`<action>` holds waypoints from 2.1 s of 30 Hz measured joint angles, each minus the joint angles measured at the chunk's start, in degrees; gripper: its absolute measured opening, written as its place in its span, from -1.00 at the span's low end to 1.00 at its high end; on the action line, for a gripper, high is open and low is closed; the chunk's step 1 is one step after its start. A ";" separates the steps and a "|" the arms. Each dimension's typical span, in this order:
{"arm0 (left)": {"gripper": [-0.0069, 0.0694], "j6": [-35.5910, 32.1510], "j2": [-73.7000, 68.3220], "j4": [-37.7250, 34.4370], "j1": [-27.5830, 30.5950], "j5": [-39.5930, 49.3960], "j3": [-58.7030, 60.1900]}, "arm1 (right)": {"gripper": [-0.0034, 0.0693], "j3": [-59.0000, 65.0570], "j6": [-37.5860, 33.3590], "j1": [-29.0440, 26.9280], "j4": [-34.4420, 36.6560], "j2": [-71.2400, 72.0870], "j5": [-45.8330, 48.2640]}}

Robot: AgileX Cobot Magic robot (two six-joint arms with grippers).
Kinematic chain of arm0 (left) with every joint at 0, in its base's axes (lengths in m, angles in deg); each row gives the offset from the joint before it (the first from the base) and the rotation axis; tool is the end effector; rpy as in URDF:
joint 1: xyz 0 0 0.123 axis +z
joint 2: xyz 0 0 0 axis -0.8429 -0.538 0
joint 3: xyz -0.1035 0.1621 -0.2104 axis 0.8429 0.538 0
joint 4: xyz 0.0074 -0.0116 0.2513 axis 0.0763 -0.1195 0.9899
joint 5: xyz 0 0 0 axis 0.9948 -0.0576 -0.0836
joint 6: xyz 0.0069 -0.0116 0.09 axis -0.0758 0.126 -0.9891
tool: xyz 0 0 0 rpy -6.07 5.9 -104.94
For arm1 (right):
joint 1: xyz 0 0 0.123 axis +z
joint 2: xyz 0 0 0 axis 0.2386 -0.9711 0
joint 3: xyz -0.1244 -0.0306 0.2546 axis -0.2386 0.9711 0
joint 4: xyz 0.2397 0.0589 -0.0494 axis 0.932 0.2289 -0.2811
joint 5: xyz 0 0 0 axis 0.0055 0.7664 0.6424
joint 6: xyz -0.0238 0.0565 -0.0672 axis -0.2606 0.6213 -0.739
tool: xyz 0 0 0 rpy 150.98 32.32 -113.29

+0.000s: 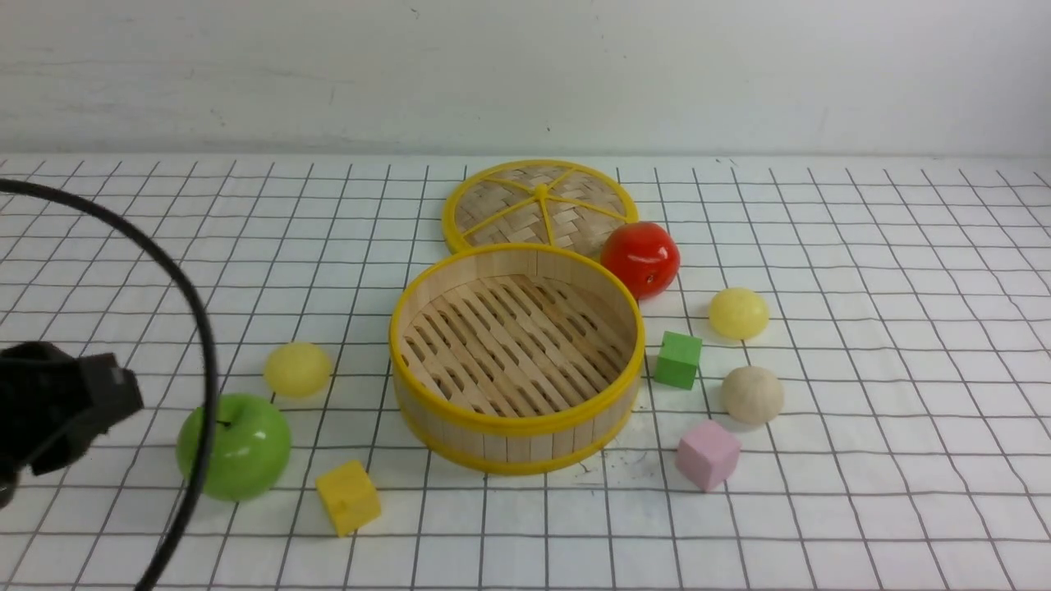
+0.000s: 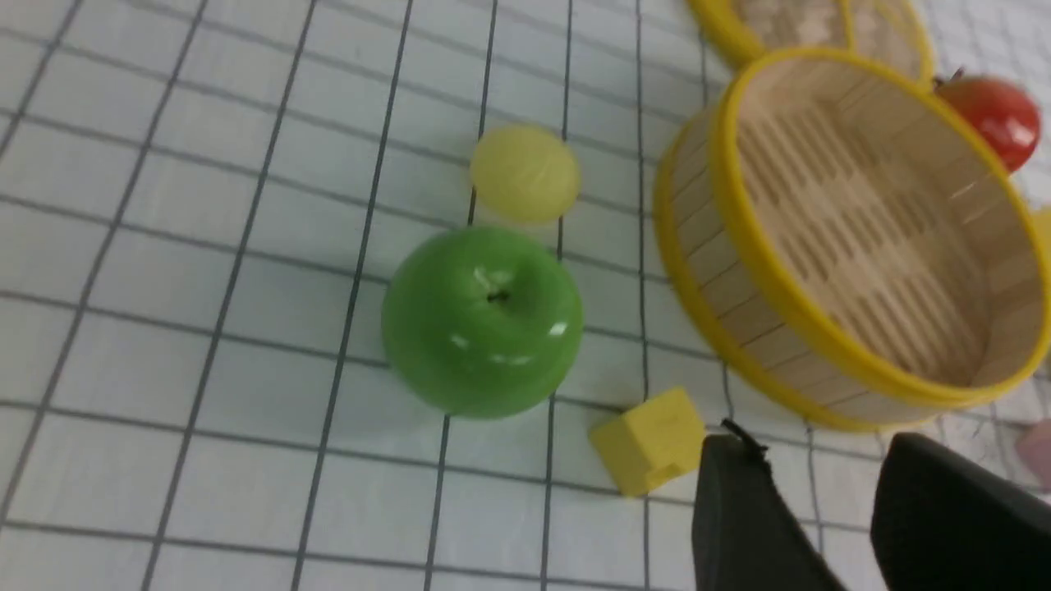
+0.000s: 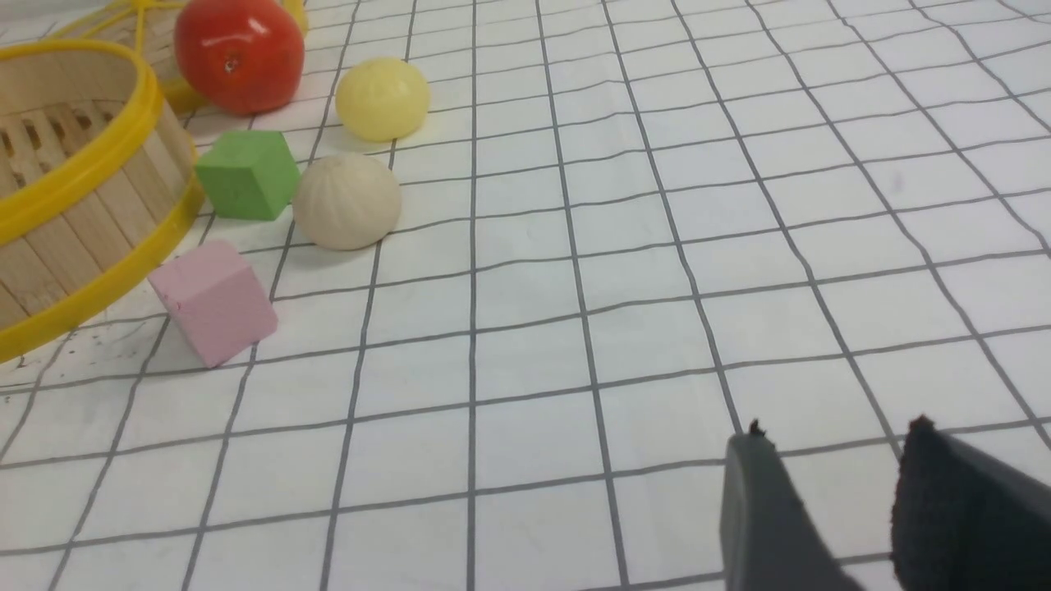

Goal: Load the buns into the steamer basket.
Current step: Use the left arm to grab a steamed stuffed bun

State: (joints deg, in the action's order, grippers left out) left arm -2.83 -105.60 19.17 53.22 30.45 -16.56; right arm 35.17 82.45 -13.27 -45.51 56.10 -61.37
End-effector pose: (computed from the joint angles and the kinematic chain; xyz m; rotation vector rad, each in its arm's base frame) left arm 0.1710 -0.0264 0.3011 -0.2796 2.2225 -0.4257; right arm 0.0520 -0.0017 0.1727 0.1573 1.8767 0.0940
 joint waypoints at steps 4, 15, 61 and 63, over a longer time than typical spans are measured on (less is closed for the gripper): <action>-0.19 -2.02 -9.59 -1.29 0.00 5.50 -4.45 | -0.24 0.00 0.00 0.00 0.00 0.00 0.00; -0.19 -5.64 -28.64 -1.11 0.00 16.02 -27.63 | -0.24 0.00 0.00 0.00 0.00 0.00 0.00; -0.20 9.96 -69.56 26.17 -7.87 18.13 -54.07 | -0.24 0.00 0.00 0.00 0.00 0.00 0.00; -0.25 9.90 -69.62 25.53 -7.87 18.38 -54.14 | -0.24 0.00 0.00 0.00 0.00 0.00 0.00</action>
State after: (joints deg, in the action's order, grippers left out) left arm 7.07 -175.21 44.70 45.36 48.83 -70.69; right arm 35.17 82.45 -13.27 -45.51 56.10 -61.37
